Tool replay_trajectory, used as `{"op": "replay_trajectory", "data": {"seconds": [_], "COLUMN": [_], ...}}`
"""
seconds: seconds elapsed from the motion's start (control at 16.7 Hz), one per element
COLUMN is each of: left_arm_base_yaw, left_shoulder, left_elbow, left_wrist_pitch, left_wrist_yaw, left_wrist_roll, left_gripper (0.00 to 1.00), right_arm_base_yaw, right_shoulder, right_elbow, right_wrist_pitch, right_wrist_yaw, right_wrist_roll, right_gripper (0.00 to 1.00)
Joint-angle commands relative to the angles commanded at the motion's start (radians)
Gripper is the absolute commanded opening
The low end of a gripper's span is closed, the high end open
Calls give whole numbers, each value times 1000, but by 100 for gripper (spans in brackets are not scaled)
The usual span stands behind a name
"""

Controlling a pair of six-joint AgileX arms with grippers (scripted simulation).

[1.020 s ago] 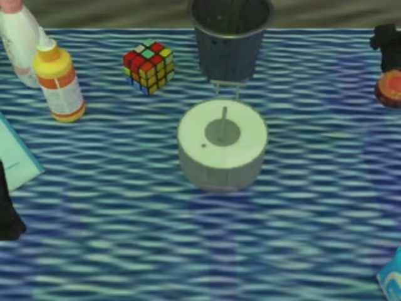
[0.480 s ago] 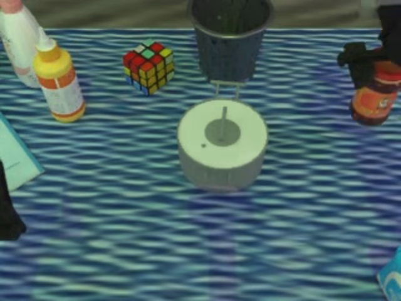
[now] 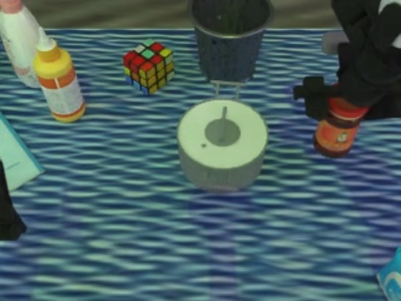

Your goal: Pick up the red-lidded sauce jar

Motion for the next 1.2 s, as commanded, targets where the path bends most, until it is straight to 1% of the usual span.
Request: {"op": "replay_trajectory", "data": {"seconds": [0.24, 0.66, 0.96, 1.2], "left_arm_base_yaw": [0, 0, 0, 0], "left_shoulder": [0, 0, 0, 0], "left_elbow": [0, 0, 0, 0], "left_wrist_pitch": [0, 0, 0, 0], "left_wrist_yaw": [0, 0, 0, 0], "left_wrist_roll": [0, 0, 0, 0], "left_gripper": [100, 100, 100, 100], "right_arm_base_yaw": [-4, -5, -5, -5], "right_shoulder": [6, 78, 84, 84], "right_elbow": [1, -76, -83, -83], "right_wrist_pitch": [1, 153, 167, 167], "right_wrist_yaw": [-3, -1, -1, -1], "right_wrist_roll": [0, -4, -4, -4], "right_gripper": [0, 0, 0, 30]}}
